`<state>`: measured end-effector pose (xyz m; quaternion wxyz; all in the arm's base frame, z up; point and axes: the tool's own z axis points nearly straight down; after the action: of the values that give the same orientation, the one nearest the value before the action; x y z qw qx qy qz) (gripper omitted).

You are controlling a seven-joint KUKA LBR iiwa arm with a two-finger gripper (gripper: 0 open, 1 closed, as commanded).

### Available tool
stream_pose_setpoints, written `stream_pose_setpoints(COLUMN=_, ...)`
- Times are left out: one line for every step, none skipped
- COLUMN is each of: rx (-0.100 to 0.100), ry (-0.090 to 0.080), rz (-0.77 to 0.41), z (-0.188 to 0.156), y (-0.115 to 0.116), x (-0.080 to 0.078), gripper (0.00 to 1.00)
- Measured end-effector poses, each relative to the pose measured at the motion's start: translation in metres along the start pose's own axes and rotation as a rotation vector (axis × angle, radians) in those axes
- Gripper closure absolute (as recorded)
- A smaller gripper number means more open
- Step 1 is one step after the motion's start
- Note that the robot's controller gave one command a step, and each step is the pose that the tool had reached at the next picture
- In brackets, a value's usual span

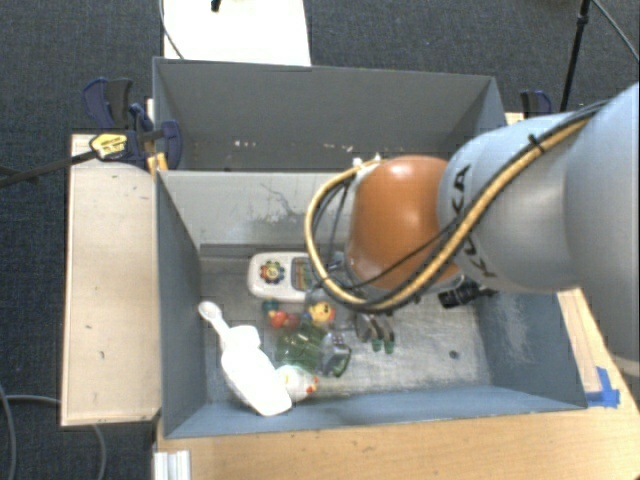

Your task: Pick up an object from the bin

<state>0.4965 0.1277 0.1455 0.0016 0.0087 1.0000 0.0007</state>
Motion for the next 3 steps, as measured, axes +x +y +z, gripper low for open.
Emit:
stream_pose_setpoints(rx=0.0, ry=-0.006, rz=0.117, z=0.04, y=0.004, x=-0.007, gripper=0.0)
stream_pose_setpoints(rx=-0.012, ry=0.01, rz=0.231, z=0.064, y=0.003, x=-0.021, gripper=1.0)
stream_pose_setpoints(rx=-0.012, ry=0.01, rz=0.23, z=0.064, y=0.003, x=-0.021, gripper=1.0)
